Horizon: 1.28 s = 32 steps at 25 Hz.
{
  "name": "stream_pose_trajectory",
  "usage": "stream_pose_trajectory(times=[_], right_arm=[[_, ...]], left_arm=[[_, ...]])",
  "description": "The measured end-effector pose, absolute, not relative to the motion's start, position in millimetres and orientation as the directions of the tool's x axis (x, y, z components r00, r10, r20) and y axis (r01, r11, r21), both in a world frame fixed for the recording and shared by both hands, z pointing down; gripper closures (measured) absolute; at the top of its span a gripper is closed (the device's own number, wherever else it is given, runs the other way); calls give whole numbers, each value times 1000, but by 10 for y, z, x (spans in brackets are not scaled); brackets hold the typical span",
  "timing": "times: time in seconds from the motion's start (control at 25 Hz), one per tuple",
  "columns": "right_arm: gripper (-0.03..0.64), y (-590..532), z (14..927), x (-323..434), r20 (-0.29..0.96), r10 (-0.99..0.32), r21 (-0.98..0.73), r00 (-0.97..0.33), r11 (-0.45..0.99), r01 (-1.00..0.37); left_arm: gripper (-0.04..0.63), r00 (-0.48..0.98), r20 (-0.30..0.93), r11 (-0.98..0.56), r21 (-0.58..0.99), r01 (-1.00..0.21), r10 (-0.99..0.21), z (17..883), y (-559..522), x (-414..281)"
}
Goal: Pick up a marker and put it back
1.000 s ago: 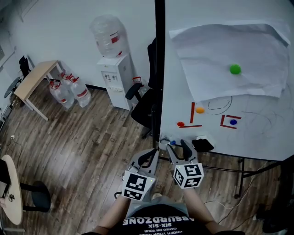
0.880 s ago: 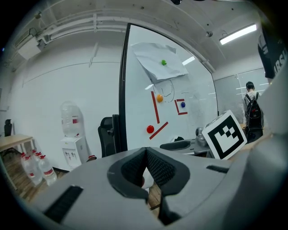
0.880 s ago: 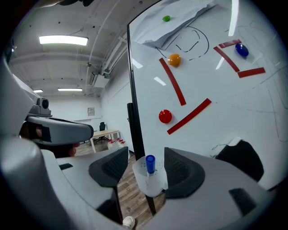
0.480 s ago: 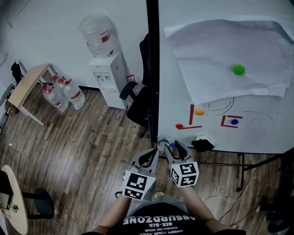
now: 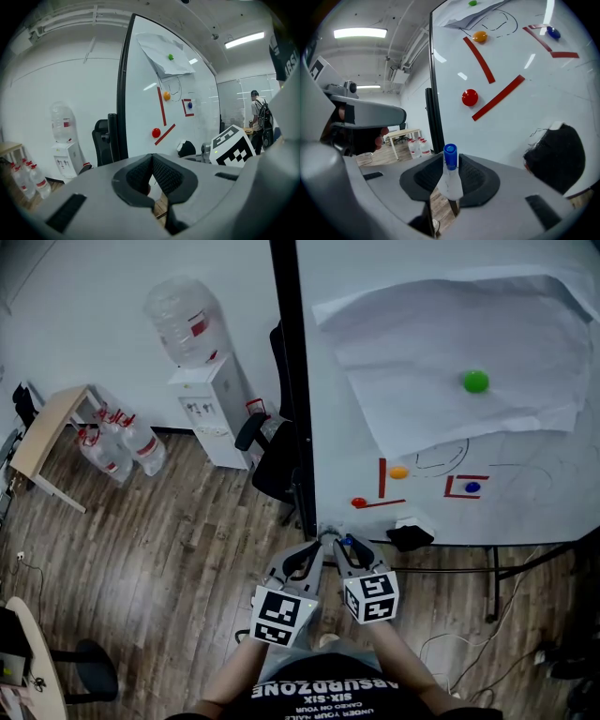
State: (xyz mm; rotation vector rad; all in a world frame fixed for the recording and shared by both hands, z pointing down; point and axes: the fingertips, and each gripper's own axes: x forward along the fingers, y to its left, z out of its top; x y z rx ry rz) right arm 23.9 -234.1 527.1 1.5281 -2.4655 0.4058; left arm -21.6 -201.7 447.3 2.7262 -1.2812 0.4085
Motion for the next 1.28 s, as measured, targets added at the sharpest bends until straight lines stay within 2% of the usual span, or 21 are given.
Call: stream_pose_trajectory(times=[0.12, 0.68, 1.28], right_arm=[[545, -2339, 5285, 250, 320, -840, -117, -437, 423, -899], [546, -2298, 5302, 200, 351, -820, -88, -453, 452, -887], [548, -2337, 5154, 198, 322, -823, -79, -467, 469, -880]], left_arm=[[589, 610, 287, -641, -18, -767, -739, 4505, -2009, -216], [589, 597, 303, -631, -18, -776, -743, 4565, -1952, -267], [589, 588, 301, -619, -10, -785, -751, 4592, -1923, -284]])
